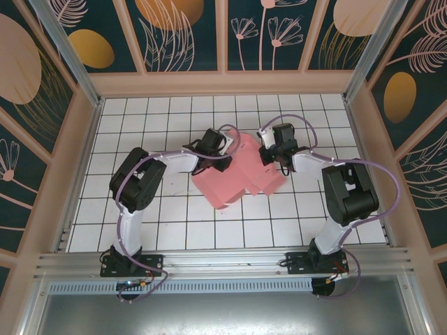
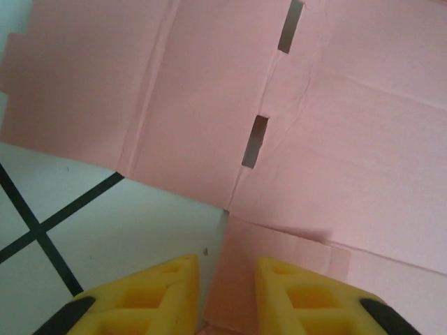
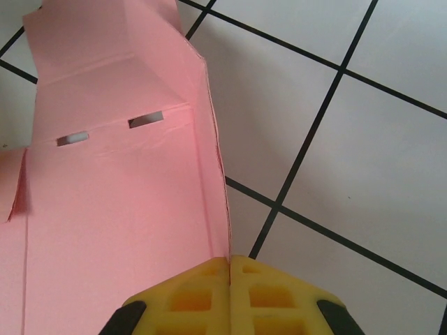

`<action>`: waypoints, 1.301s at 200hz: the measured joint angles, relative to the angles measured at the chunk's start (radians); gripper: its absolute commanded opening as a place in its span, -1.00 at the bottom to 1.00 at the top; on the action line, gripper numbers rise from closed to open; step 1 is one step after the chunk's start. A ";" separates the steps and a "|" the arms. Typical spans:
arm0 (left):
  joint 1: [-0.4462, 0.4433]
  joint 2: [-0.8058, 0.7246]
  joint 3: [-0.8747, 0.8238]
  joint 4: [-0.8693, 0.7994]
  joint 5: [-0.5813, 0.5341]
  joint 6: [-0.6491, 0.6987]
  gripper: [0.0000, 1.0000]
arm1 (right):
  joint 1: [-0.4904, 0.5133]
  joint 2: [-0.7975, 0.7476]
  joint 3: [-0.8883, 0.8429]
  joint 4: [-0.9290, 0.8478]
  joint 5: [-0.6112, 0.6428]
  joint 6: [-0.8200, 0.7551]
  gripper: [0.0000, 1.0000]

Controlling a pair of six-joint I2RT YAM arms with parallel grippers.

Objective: Fold the paper box

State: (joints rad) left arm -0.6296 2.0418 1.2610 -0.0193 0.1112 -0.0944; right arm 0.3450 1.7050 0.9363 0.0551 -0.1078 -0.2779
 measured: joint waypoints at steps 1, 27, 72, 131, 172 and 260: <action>0.001 -0.005 -0.001 -0.001 0.004 0.000 -0.12 | 0.000 0.000 0.000 0.000 0.001 -0.001 -1.00; 0.015 -0.085 -0.002 -0.002 0.075 -0.063 0.10 | 0.002 -0.003 -0.002 0.002 0.040 -0.007 -1.00; 0.031 -0.124 0.167 -0.010 0.087 -0.209 0.35 | 0.034 -0.021 -0.033 0.031 0.082 -0.035 -1.00; 0.084 -0.002 0.411 -0.066 0.115 -0.298 0.36 | 0.070 -0.071 -0.062 0.085 0.085 -0.061 -1.00; 0.087 0.121 0.555 -0.143 0.143 -0.299 0.27 | 0.076 -0.071 -0.068 0.097 0.084 -0.069 -1.00; 0.086 0.248 0.651 -0.253 0.296 -0.285 0.17 | 0.081 -0.071 -0.069 0.098 0.082 -0.083 -1.00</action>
State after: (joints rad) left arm -0.5438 2.2894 1.9118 -0.2722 0.4072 -0.3794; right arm 0.4263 1.6344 0.8677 0.1528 -0.0257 -0.3607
